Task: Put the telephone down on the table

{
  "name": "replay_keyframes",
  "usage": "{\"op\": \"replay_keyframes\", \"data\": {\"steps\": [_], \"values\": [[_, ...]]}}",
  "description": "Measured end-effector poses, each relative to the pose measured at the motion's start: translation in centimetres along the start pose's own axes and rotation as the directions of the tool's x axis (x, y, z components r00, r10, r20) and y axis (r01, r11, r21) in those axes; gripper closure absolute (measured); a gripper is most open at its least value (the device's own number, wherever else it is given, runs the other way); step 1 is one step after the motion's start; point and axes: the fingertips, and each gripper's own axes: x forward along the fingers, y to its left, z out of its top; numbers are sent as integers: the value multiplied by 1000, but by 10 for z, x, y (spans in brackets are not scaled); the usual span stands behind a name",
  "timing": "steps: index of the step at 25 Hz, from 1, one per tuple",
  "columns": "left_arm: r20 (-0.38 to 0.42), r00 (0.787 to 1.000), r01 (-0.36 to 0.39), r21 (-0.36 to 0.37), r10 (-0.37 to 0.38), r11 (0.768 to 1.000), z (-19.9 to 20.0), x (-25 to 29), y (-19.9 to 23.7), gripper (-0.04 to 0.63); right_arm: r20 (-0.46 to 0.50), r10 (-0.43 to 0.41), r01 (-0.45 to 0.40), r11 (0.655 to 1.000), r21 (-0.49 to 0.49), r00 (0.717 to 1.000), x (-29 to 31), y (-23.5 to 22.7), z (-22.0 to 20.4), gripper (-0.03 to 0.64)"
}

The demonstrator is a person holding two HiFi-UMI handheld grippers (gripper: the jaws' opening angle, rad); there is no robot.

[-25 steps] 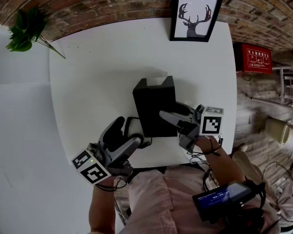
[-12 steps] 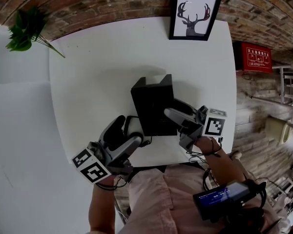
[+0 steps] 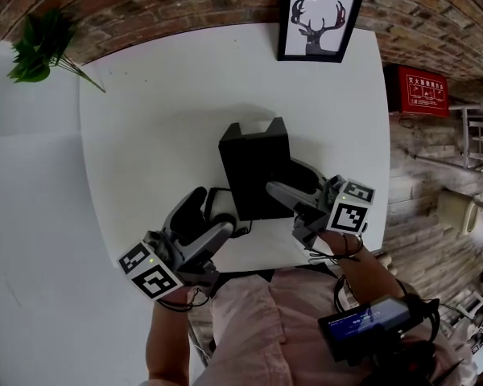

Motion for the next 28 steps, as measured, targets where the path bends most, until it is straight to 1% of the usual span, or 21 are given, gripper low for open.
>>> {"op": "replay_keyframes", "data": {"steps": [4,6,7,9,15,22,28], "values": [[-3,1000,3,3,-3,1000,-1,1,-2,124,-30,-57,55,995,-87,998,-1,-1,-1,249],[-4,1000,4,4,-4,1000,-1,1,-2,124,-57,-85,79,991,-111,995,-1,-3,-3,221],[-5,1000,4,4,-4,1000,-1,1,-2,124,-66,-92,84,990,-113,994,-1,-4,-4,218],[-6,1000,7,5,-7,1000,-2,2,-3,124,-78,-102,93,989,-111,992,-1,-6,-5,239],[-4,1000,10,11,-10,1000,-2,2,-6,124,-117,-119,106,988,-109,986,-2,-10,-7,235],[-5,1000,11,14,-11,1000,-4,3,-9,124,-190,-169,150,982,-112,967,-2,-13,-9,249],[-1,1000,19,29,-19,999,-4,4,-16,124,-166,-199,180,976,-123,966,-13,-16,0,255]]}}
